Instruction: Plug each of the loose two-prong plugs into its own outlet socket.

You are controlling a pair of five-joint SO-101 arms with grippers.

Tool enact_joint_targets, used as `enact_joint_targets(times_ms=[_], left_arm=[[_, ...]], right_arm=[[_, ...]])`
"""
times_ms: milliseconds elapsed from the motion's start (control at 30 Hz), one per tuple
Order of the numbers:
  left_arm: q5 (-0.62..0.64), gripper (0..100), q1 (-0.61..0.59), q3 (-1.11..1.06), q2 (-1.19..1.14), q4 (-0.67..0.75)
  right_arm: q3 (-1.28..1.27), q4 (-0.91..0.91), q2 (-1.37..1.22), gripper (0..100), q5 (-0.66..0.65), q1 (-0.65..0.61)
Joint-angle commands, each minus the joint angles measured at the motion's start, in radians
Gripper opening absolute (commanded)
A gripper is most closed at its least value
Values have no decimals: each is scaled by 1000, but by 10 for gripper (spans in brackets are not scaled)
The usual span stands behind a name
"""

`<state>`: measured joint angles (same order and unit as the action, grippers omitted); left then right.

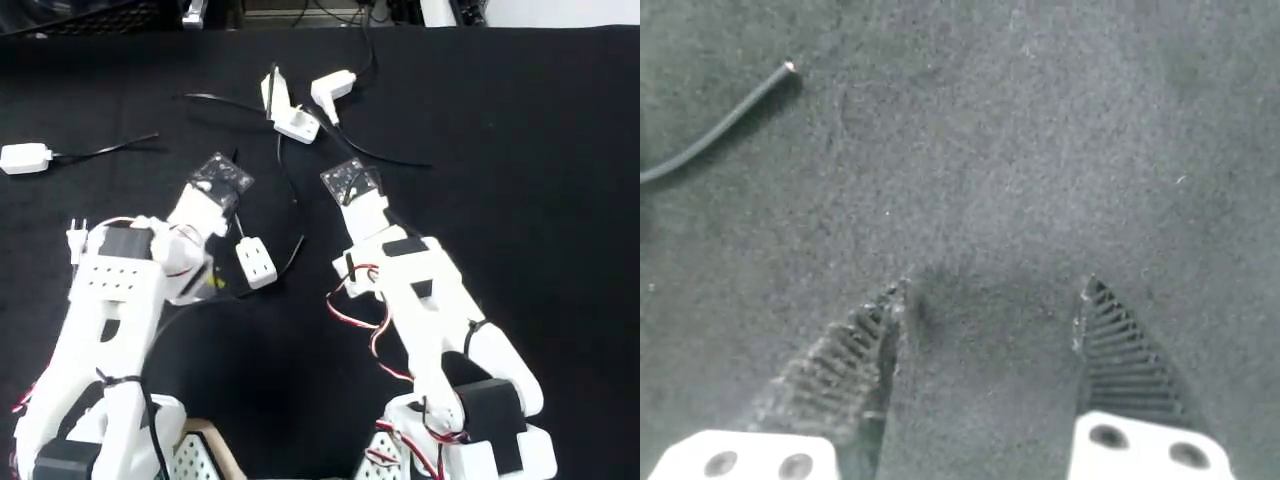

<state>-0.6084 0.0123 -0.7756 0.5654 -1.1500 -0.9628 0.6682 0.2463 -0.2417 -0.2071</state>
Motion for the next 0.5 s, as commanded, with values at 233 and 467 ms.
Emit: enact_joint_targets(times_ms=[233,467], left_arm=[[-318,248,-111,-140,12,63],[-350,248,-28,-275,12,160]], right_arm=[[12,-17,38,259,-6,-12],[12,-17,38,259,-6,-12]])
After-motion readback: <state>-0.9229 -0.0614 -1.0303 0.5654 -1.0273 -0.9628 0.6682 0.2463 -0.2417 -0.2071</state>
